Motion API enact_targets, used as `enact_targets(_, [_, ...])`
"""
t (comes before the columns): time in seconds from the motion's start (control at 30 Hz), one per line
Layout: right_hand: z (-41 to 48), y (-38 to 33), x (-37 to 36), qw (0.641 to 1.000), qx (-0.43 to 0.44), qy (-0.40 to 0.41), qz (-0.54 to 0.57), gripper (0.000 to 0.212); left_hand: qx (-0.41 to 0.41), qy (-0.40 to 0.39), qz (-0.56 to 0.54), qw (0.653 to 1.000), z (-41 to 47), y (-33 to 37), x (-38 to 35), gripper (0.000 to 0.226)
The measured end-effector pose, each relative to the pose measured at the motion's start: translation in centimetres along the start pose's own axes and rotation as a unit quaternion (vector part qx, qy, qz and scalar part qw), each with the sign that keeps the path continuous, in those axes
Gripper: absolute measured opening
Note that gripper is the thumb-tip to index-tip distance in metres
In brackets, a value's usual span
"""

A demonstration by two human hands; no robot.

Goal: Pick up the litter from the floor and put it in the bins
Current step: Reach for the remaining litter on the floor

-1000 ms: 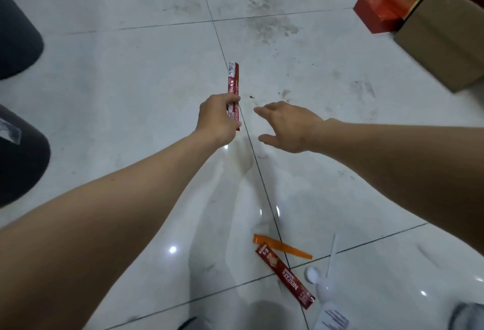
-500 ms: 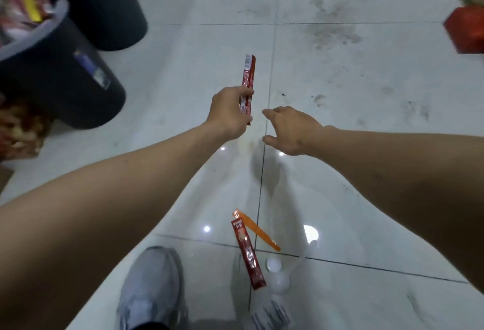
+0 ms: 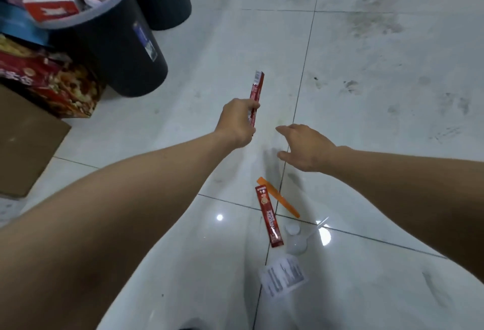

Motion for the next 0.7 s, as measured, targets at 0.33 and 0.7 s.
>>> enact_targets(0.33, [-2.3,0.8,-9.1,0.979,-0.163,-0.056,0.106,0.048,0.012,-0.028,-0.058,0.998,-3.1,-6.4,-3.4,0.065])
enact_targets(0.7, [-2.8,1.3,-12.4,0.929,-0.295,-0.011,0.224,0.027,0.021,-0.048,-0.043,0.998,-4.1,-9.6,-4.7,0.064])
Point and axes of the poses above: each hand's wrist, its own z-axis towards the middle knuckle, its own x-axis out of the back of the hand, y = z × x, the point moved 7 cm from there along z, towards the middle knuckle, and after that the axes turned 5 degrees about -y, right-handed, at the moved point
